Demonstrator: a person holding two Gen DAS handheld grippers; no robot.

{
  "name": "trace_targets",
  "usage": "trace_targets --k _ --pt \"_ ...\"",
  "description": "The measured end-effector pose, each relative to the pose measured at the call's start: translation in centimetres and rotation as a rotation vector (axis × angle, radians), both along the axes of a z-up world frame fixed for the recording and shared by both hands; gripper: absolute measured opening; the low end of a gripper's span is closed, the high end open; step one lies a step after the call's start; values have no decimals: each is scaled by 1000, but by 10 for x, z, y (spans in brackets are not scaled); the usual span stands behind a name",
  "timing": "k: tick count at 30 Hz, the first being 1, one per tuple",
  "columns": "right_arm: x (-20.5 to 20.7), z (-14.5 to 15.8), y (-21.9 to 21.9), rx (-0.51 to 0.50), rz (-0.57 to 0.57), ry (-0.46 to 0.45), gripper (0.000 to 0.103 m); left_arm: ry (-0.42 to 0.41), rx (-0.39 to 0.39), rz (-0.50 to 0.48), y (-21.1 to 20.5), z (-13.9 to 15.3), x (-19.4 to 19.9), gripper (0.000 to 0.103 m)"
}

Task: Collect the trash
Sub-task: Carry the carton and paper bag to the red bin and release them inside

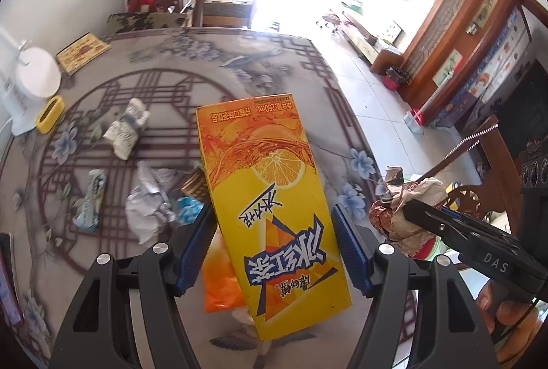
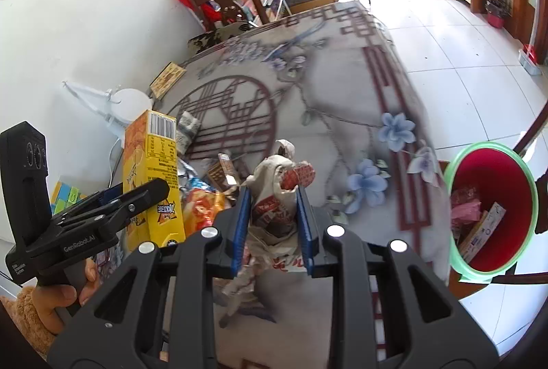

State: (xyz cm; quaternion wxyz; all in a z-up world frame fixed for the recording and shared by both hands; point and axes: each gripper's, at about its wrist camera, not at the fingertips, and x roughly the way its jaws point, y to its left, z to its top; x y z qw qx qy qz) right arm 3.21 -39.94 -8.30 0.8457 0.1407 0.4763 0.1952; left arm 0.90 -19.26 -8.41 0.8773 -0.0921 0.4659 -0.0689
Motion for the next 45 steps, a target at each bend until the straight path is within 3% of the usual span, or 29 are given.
trace_targets --k 10,16,21,27,30,32,35,45 --pt "-1 -3 -67 -5 -113 6 26 -19 -14 -121 -63 10 18 65" --pt "-7 -5 -130 -25 -243 4 26 -26 -15 -227 -116 15 23 65" --pt "-7 -16 -193 -52 -381 26 26 -29 -9 -297 -151 18 26 65" --pt "1 -36 -232 -83 -467 59 28 -29 -17 -371 -190 22 36 65" --pt "5 -42 -244 -106 -498 59 38 -39 -5 -425 -215 24 40 65" --pt "5 -43 -251 -126 -533 51 55 -47 -6 -457 -231 24 43 65" --pt "-3 -39 -260 -141 -572 26 66 -52 -13 -511 -259 22 49 65" --pt "-50 -37 -293 -167 -715 32 67 14 -21 -637 -340 -14 69 65"
